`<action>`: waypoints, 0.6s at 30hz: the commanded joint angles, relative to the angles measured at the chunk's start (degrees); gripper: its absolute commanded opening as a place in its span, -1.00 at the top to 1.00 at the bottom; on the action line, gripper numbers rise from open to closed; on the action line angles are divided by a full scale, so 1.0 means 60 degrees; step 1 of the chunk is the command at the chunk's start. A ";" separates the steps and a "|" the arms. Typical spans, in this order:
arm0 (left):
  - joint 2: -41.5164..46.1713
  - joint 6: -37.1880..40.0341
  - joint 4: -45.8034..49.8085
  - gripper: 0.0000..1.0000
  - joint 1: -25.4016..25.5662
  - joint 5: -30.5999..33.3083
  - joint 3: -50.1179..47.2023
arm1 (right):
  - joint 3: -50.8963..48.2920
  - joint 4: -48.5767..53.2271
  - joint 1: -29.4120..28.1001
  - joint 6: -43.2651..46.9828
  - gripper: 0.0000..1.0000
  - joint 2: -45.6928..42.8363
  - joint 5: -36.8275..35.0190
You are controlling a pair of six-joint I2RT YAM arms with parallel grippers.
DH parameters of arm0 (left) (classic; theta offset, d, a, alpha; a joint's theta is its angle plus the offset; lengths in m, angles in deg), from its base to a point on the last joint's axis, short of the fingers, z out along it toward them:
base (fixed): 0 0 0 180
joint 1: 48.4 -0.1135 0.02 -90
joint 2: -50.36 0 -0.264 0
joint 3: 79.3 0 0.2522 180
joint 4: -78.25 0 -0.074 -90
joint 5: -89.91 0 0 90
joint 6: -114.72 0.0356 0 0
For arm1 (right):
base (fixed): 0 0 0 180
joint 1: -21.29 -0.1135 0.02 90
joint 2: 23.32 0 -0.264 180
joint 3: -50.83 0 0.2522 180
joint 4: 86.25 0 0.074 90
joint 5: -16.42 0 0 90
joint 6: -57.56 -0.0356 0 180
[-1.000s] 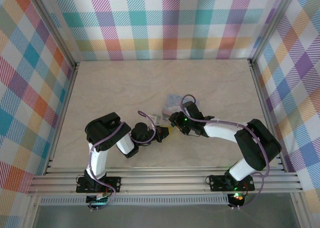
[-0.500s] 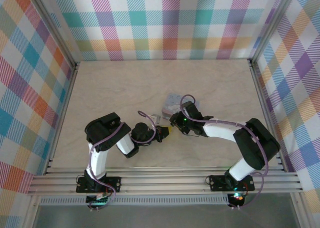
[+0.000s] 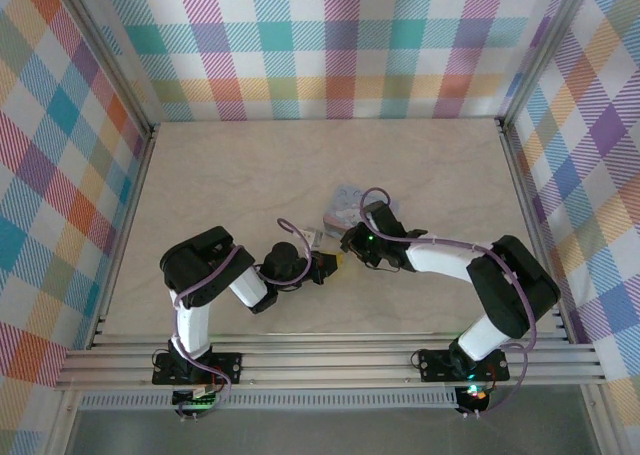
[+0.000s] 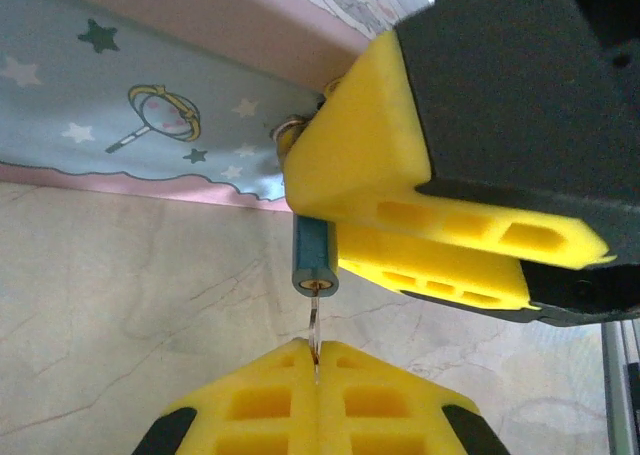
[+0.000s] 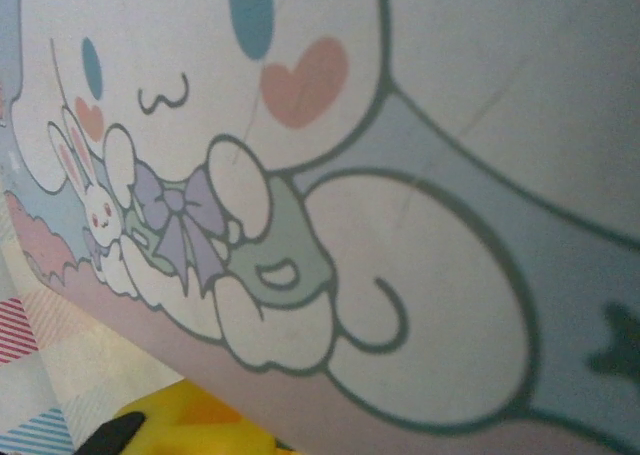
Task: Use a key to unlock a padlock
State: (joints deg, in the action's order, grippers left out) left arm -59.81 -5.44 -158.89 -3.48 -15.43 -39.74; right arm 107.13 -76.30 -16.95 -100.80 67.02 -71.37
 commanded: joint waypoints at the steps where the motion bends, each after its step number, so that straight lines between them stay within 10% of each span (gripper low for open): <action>1: 0.0273 0.0164 0.0210 1.00 0.0188 -0.0586 0.0133 | -0.0196 0.1090 -0.0056 -0.0393 0.18 0.0311 0.0601; 9: 0.0365 -0.0131 0.0194 1.00 0.0077 -0.0896 0.0293 | -0.0336 0.0901 -0.0058 -0.0374 0.09 0.0341 0.0523; 18: 0.0715 -0.0025 0.0672 1.00 -0.0051 -0.1004 0.0427 | -0.0334 0.0901 -0.0058 -0.0268 0.62 0.0699 0.0683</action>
State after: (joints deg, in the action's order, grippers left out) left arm -57.84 -5.94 -154.45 -3.94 -18.05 -38.69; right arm 107.13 -76.57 -16.95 -100.01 67.35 -71.45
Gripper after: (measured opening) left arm 0.041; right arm 0.212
